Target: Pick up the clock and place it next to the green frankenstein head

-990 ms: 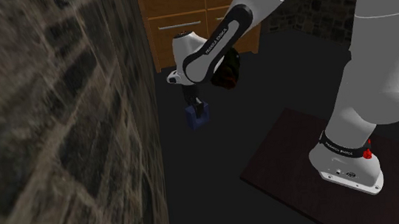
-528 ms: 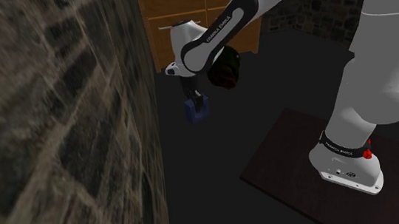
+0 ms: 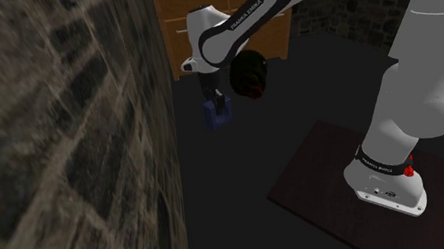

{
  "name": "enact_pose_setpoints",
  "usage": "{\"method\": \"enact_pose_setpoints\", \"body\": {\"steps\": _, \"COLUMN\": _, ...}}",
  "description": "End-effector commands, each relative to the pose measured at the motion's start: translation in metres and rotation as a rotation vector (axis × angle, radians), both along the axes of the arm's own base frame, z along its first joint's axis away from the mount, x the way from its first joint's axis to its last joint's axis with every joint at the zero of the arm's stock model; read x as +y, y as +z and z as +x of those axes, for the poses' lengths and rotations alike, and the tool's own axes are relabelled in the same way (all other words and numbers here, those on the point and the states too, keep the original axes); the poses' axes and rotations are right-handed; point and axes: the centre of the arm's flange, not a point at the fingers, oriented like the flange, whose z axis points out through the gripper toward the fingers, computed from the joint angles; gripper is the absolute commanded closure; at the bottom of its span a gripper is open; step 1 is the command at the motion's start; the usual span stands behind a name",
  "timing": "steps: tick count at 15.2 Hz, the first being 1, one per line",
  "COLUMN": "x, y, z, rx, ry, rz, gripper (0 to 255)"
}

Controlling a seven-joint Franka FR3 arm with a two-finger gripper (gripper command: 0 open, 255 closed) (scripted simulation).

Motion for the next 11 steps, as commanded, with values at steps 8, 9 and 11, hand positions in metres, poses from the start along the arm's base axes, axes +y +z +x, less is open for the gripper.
{"method": "enact_pose_setpoints", "body": {"steps": 8, "x": 0.000, "y": 0.048, "z": -0.001, "rx": 0.000, "ry": 0.000, "rz": 0.000, "gripper": 255}}
{"method": "enact_pose_setpoints", "body": {"steps": 9, "x": 0.000, "y": 0.053, "z": -0.001, "rx": 0.000, "ry": 0.000, "rz": 0.000, "gripper": 255}}
{"method": "enact_pose_setpoints", "body": {"steps": 11, "x": 0.000, "y": 0.063, "z": -0.001, "rx": 0.000, "ry": 0.000, "rz": 0.000, "gripper": 255}}
